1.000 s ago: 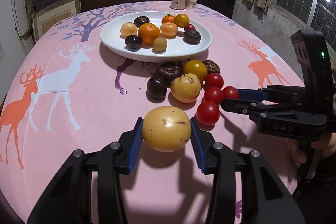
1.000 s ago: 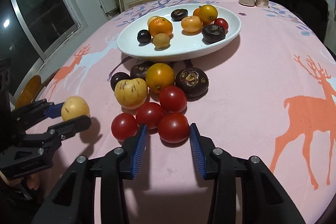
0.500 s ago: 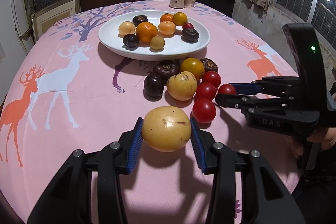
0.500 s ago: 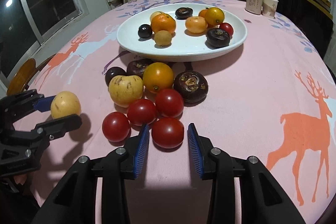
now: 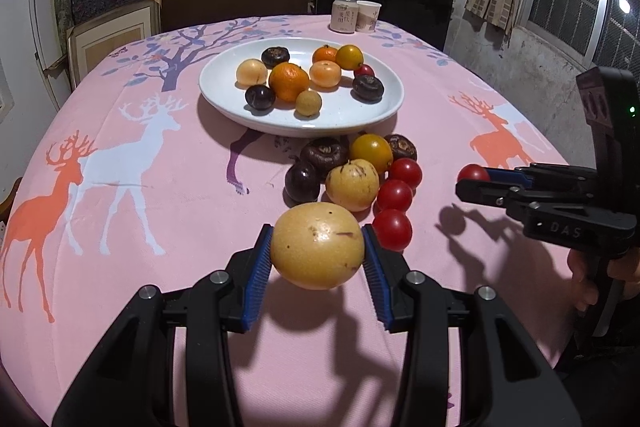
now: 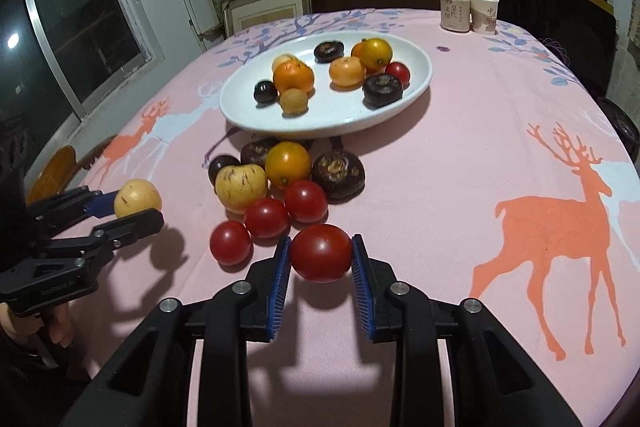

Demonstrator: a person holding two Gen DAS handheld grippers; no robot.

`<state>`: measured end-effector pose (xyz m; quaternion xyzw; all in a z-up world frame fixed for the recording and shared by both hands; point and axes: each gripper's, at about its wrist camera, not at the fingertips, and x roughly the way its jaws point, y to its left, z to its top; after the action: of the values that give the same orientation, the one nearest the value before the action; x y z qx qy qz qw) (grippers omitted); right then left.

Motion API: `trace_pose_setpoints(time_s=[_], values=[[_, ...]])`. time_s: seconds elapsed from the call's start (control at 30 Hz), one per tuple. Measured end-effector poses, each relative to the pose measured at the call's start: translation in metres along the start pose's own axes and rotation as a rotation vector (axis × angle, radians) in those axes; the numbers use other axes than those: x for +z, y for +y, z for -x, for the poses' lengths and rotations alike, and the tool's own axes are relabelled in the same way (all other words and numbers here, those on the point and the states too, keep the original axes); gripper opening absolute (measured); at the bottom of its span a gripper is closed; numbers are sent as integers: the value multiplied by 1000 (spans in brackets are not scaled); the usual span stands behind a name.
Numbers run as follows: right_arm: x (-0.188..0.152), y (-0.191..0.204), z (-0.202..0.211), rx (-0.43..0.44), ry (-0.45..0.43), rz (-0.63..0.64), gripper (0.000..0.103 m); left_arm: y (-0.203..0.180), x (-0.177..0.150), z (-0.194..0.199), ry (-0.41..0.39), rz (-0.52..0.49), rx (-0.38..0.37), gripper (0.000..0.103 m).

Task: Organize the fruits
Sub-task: 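Carry both fruits onto the white plate and open both tools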

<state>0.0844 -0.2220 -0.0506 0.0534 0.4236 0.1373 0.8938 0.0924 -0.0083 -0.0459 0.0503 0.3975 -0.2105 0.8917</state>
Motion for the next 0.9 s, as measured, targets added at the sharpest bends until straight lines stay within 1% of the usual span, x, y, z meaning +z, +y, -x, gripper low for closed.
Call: trace_pose_setpoints(time_s=[0.1, 0.17, 0.27, 0.37, 0.53, 0.63, 0.73, 0.77, 0.8, 0.83, 0.87, 0.9], values=[[13, -2, 11, 18, -41, -5, 30, 2, 14, 1, -15, -10, -1, 43], [23, -1, 15, 26, -56, 0, 30, 4, 27, 0, -33, -22, 18, 43], [44, 3, 18, 18, -87, 29, 30, 10, 51, -5, -54, -15, 22, 43], [68, 2, 14, 10, -109, 44, 30, 12, 74, -18, -63, -29, 46, 43], [103, -8, -12, 11, -98, 32, 30, 18, 100, -61, -18, -16, 46, 43], [114, -12, -36, 17, -70, 28, 30, 24, 106, -89, 21, 0, 54, 43], [118, -11, -59, 29, -43, 29, 31, 30, 106, -108, 53, 13, 55, 43], [119, -10, -64, 27, -36, 32, 34, 30, 106, -111, 48, 8, 57, 43], [119, -10, -69, 22, -27, 36, 38, 31, 107, -112, 44, 6, 64, 45], [119, -10, -72, 19, -20, 31, 42, 32, 108, -112, 41, 10, 60, 52], [118, -11, -73, 25, -28, 24, 42, 33, 108, -110, 32, 18, 55, 57], [117, -12, -72, 31, -35, 19, 42, 35, 108, -107, 12, 29, 56, 69]])
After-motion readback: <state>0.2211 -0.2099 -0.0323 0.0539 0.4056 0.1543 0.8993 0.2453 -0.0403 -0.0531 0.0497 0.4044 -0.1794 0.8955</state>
